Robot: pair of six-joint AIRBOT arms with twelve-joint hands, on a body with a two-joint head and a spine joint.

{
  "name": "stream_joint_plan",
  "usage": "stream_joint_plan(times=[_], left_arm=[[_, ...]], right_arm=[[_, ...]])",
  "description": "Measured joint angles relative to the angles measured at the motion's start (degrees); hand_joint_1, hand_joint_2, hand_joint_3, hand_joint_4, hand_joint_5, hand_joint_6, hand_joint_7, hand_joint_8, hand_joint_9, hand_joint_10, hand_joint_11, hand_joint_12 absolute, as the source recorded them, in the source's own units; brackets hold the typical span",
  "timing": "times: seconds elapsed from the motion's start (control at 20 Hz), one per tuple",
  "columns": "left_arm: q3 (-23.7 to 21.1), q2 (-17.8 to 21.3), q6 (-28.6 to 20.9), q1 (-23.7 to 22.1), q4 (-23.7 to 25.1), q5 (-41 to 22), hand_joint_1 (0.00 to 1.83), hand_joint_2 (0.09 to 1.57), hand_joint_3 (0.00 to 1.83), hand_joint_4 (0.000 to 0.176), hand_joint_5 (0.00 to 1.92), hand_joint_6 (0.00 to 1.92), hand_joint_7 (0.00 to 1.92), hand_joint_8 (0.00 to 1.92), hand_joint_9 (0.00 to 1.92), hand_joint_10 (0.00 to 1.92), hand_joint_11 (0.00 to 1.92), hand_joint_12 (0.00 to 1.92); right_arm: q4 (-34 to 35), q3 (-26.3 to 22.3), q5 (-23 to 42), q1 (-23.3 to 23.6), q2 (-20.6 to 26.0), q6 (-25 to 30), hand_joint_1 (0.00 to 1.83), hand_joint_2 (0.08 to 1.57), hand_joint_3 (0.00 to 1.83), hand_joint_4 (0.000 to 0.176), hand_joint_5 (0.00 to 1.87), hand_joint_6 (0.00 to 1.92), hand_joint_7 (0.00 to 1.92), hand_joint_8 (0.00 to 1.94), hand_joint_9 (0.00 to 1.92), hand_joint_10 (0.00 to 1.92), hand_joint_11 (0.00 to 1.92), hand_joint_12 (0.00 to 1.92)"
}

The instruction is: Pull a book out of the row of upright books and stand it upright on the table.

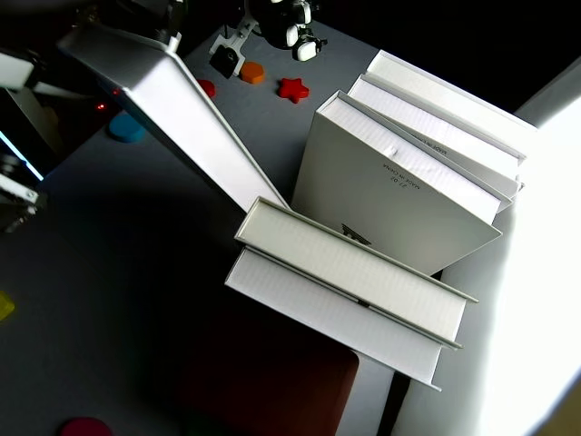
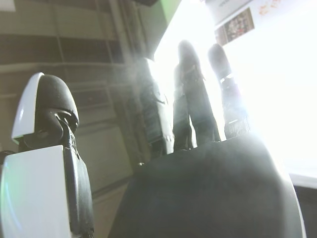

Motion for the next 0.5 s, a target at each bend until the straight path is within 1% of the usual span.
stream_joint_plan(times=[0.05, 0.1, 0.15, 0.2, 0.25, 0.3, 0.35, 0.4, 0.45, 0.5], left_arm=[[-0.04, 0.00, 0.00, 0.02, -0.04, 0.02, 0.89, 0.97, 0.00, 0.007, 0.67, 0.01, 0.27, 0.01, 0.48, 0.01, 0.00, 1.02], [-0.04, 0.00, -0.02, 0.07, -0.11, -0.07, 0.90, 0.97, 0.00, 0.006, 0.66, 0.00, 0.27, 0.00, 0.49, 0.01, 0.00, 1.03], [-0.04, 0.00, 0.00, 0.13, -0.13, -0.07, 0.90, 0.96, 0.00, 0.015, 0.67, 0.01, 0.30, 0.02, 0.49, 0.01, 0.00, 1.03], [-0.04, 0.00, 0.00, 0.13, -0.11, 0.02, 0.90, 0.95, 0.00, 0.028, 0.67, 0.01, 0.31, 0.01, 0.49, 0.01, 0.00, 1.01], [-0.04, 0.00, 0.00, 0.13, -0.11, 0.00, 0.91, 0.94, 0.00, 0.036, 0.67, 0.00, 0.32, 0.01, 0.50, 0.01, 0.00, 0.99], [-0.04, 0.00, 0.00, 0.13, -0.11, -0.04, 0.93, 0.94, 0.00, 0.025, 0.67, 0.01, 0.33, 0.01, 0.50, 0.01, 0.00, 0.99], [-0.04, 0.00, 0.00, 0.13, -0.09, -0.02, 0.92, 0.94, 0.00, 0.021, 0.67, 0.00, 0.32, 0.01, 0.50, 0.01, 0.00, 0.97], [-0.04, 0.00, 0.00, 0.13, -0.09, 0.00, 0.94, 0.93, 0.00, 0.018, 0.68, 0.01, 0.35, 0.01, 0.51, 0.01, 0.00, 1.00], [-0.04, 0.00, 0.00, 0.13, -0.11, -0.02, 0.94, 0.94, 0.00, 0.022, 0.68, 0.01, 0.36, 0.02, 0.51, 0.01, 0.00, 1.00], [-0.09, 0.00, 0.00, 0.13, -0.07, -0.04, 0.95, 0.93, 0.00, 0.024, 0.69, 0.01, 0.35, 0.01, 0.51, 0.01, 0.00, 1.00]], right_arm=[[2.60, 0.00, 0.22, -0.59, 0.35, -1.05, 1.37, 1.16, 0.00, 0.000, 0.75, 1.14, 0.95, 1.06, 0.91, 1.35, 0.68, 1.58], [5.55, 0.00, 0.33, -1.75, 0.68, -2.69, 1.37, 1.17, 0.00, 0.000, 0.75, 1.13, 0.91, 1.13, 0.86, 1.39, 0.68, 1.57], [10.25, 0.00, 0.59, -3.72, 1.09, -5.31, 1.37, 1.16, 0.00, 0.000, 0.75, 1.13, 0.94, 1.07, 0.90, 1.36, 0.68, 1.58], [15.26, 0.00, 0.96, -6.14, 1.49, -8.90, 1.37, 1.16, 0.00, 0.000, 0.75, 1.14, 0.95, 1.06, 0.91, 1.35, 0.68, 1.58], [17.75, 0.02, 1.27, -7.32, 1.51, -10.84, 1.37, 1.17, 0.00, 0.000, 0.75, 1.13, 0.91, 1.13, 0.86, 1.39, 0.68, 1.57], [24.30, 0.33, 2.43, -10.05, 1.22, -14.51, 1.37, 1.16, 0.00, 0.000, 0.75, 1.13, 0.94, 1.07, 0.90, 1.36, 0.68, 1.58], [29.16, 0.57, 3.52, -12.09, 0.68, -17.31, 1.37, 1.16, 0.00, 0.000, 0.75, 1.14, 0.95, 1.06, 0.91, 1.35, 0.68, 1.58], [34.12, 1.36, 5.31, -14.69, -0.70, -19.91, 1.37, 1.17, 0.00, 0.000, 0.75, 1.13, 0.91, 1.13, 0.86, 1.39, 0.68, 1.57], [38.80, 2.12, 6.73, -17.20, -2.10, -21.31, 1.37, 1.16, 0.00, 0.000, 0.75, 1.13, 0.94, 1.07, 0.90, 1.36, 0.68, 1.58], [43.63, 3.10, 8.85, -20.22, -3.96, -22.71, 1.37, 1.16, 0.00, 0.000, 0.75, 1.14, 0.95, 1.06, 0.91, 1.35, 0.68, 1.58]])
